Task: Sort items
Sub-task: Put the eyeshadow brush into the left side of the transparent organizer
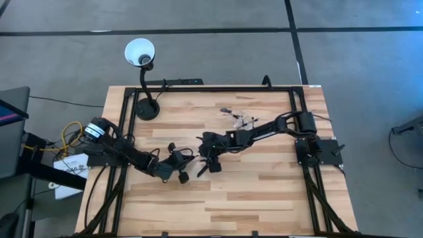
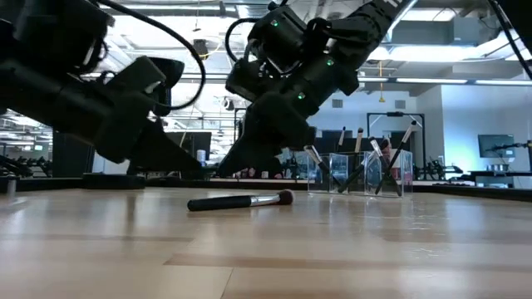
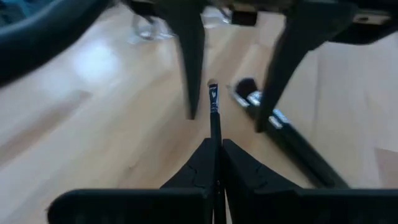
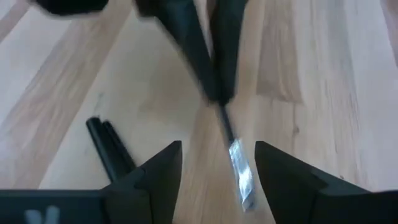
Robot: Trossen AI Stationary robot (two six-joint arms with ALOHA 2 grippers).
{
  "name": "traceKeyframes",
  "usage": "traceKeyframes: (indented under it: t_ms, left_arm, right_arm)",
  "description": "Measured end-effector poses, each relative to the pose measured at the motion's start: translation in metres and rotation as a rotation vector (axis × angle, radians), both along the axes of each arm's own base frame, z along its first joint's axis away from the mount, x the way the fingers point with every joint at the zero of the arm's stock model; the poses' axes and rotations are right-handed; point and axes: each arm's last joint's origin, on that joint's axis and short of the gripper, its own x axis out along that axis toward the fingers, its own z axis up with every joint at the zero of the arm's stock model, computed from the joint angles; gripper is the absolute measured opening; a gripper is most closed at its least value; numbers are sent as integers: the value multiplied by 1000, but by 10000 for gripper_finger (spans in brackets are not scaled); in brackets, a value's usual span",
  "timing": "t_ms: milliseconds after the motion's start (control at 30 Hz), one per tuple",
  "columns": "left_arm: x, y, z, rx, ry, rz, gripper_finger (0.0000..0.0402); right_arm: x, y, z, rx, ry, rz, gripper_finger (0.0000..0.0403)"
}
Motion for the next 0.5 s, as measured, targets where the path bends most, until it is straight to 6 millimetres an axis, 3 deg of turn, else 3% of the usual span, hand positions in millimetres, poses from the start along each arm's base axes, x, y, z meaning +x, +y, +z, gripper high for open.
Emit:
traceKeyframes:
  t_ms: [233, 500]
  left_arm:
    - [-1, 4, -4, -20, 24, -22, 14]
    - [1, 3, 0, -22, 2, -22, 14]
  right_arm:
    - [2, 6, 6, -11, -40, 22, 186]
    - [1, 8, 4, -44, -31, 33, 117]
